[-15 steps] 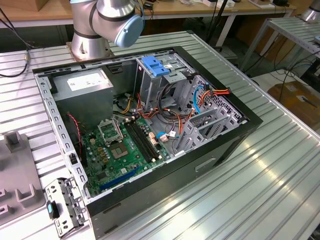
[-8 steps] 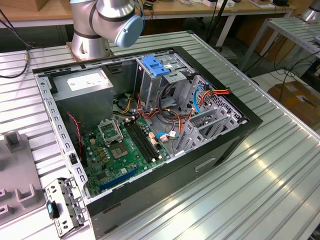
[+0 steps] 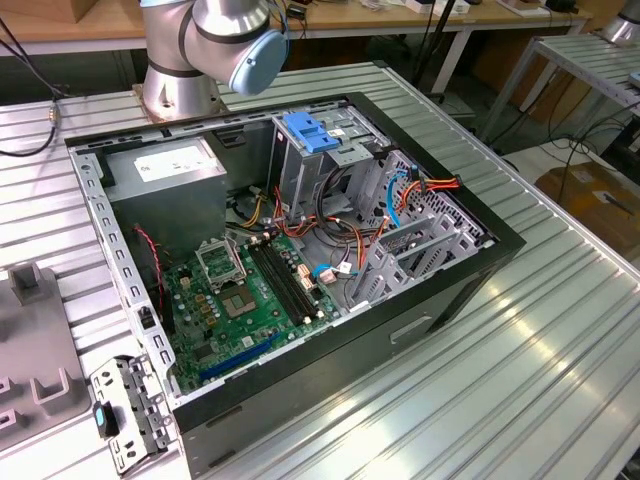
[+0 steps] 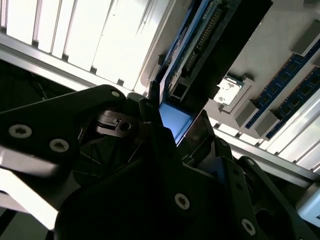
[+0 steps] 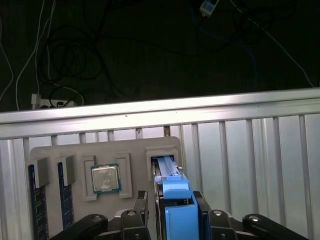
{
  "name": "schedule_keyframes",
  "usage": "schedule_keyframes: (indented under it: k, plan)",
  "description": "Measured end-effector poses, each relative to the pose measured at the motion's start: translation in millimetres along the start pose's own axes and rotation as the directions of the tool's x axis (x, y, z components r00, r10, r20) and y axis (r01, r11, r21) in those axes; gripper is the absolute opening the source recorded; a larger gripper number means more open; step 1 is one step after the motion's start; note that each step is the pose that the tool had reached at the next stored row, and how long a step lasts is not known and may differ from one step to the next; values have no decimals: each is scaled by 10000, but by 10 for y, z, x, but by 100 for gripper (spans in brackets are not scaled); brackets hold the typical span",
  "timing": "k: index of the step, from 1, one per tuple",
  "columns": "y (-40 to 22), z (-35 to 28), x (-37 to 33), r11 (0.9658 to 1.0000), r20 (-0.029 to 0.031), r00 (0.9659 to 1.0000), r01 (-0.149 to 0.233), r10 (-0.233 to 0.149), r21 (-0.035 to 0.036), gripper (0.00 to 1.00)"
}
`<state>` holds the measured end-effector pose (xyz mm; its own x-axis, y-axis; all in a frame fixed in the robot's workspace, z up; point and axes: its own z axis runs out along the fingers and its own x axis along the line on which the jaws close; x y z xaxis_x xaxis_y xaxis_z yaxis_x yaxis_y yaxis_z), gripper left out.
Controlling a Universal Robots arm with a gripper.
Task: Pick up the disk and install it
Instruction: 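Pick up the disk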
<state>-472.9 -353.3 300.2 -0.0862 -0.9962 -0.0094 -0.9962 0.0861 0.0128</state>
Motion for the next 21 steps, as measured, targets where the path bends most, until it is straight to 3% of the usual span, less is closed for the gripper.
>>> schedule_keyframes:
  k: [6, 13, 15, 16, 21]
  plan:
    - [20, 39, -11, 10000, 3, 10000, 1, -1, 52, 48]
    - [20, 45, -11, 10000, 2, 10000, 1, -1, 64, 48]
    - [20, 46, -11, 10000, -6, 10000, 1, -1, 64, 47]
    - [20, 46, -11, 10000, -8, 10000, 1, -1, 64, 39]
    - [20, 51, -11, 10000, -61, 10000, 1, -1, 68, 38]
